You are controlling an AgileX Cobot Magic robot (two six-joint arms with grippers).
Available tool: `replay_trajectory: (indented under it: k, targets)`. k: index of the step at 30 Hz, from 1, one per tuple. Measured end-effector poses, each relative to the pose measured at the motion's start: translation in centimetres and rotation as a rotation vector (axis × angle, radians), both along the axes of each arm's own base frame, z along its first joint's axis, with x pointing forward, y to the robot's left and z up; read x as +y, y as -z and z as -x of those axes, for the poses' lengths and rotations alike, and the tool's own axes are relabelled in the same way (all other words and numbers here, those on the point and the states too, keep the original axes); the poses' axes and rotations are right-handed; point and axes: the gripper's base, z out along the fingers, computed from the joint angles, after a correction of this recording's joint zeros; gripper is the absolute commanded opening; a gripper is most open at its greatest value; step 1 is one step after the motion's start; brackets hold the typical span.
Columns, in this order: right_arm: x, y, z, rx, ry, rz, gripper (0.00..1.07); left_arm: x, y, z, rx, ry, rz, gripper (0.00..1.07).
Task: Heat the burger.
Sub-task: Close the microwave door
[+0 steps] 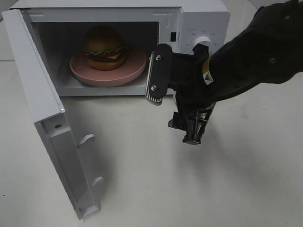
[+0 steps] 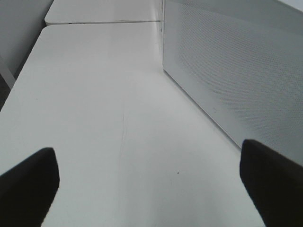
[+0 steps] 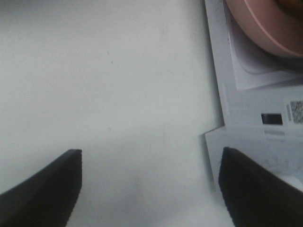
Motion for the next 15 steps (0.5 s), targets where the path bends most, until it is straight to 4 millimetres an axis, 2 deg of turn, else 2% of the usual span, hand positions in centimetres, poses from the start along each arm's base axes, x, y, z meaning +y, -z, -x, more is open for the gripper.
replay_trajectory:
  k: [8, 9, 15]
  targets:
    - [-2.1, -1.5, 2.3, 0.106, 0.257, -0.102, 0.76, 0.0, 0.0, 0.0, 0.0, 0.0, 0.0, 0.98]
    - [-2.7, -2.0, 3.0, 0.137, 0.333, -0.126, 0.76, 0.0, 0.0, 0.0, 0.0, 0.0, 0.0, 0.98]
    - [-4.2, -3.7, 4.7, 0.211, 0.495, -0.154, 0.76, 0.0, 0.0, 0.0, 0.0, 0.0, 0.0, 0.98]
